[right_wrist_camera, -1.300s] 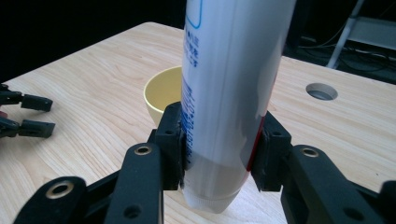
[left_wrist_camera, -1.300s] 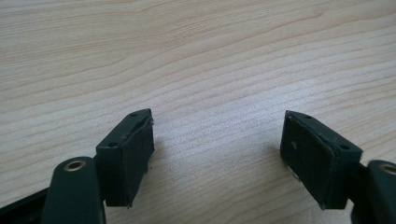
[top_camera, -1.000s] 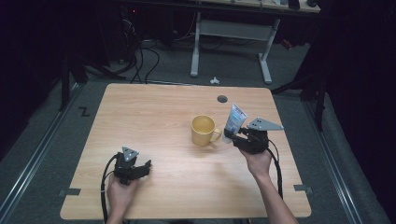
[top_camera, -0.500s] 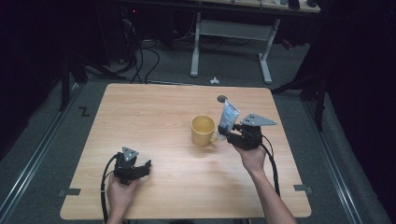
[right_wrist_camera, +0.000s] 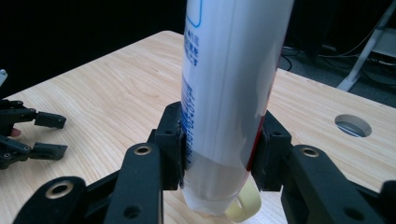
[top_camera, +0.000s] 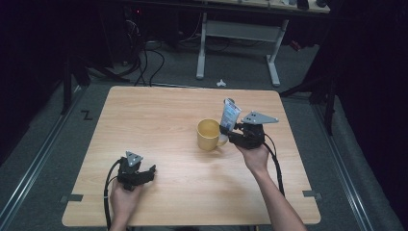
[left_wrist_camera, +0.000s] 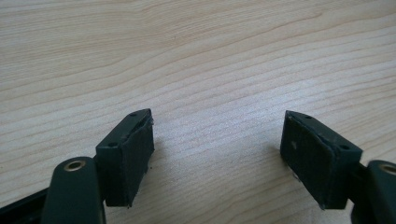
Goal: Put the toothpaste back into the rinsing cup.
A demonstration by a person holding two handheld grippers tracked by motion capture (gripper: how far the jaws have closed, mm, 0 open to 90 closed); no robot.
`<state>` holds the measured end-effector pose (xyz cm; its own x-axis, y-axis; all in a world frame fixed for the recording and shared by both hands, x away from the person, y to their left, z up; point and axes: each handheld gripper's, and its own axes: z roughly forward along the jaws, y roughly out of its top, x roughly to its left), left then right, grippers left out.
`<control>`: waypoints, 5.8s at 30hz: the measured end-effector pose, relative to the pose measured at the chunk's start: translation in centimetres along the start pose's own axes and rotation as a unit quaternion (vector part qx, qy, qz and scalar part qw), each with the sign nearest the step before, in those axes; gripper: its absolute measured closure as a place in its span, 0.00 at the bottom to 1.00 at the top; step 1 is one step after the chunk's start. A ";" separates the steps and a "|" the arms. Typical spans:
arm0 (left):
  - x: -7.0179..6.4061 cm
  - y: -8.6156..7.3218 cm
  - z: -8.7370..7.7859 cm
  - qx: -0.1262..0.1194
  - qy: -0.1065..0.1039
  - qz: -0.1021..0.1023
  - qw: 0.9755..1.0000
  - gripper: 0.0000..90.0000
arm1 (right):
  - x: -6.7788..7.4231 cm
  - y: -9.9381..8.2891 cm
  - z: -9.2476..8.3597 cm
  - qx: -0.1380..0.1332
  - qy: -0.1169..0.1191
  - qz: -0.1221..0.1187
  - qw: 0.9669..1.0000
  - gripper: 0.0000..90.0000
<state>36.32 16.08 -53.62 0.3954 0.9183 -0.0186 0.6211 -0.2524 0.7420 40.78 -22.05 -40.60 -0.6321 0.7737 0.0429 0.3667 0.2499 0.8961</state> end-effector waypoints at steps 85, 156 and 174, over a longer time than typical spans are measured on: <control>0.1 0.0 0.0 0.000 -0.002 0.000 1.000 0.29 | -0.1 -0.2 8.0 0.068 -0.005 0.010 0.998 0.67; 0.0 0.0 0.0 0.000 -0.001 0.000 1.000 0.29 | -0.3 -1.1 9.5 0.124 -0.015 0.021 0.992 0.66; 0.0 0.0 0.0 0.000 -0.001 0.000 1.000 0.29 | -0.2 -1.1 9.7 0.129 -0.019 0.014 0.991 0.64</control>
<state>36.31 16.13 -53.61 0.3963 0.9179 -0.0203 0.6212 -0.2517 0.7421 47.16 -16.79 -45.87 -0.5948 0.8026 0.0446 0.5495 0.3655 0.7514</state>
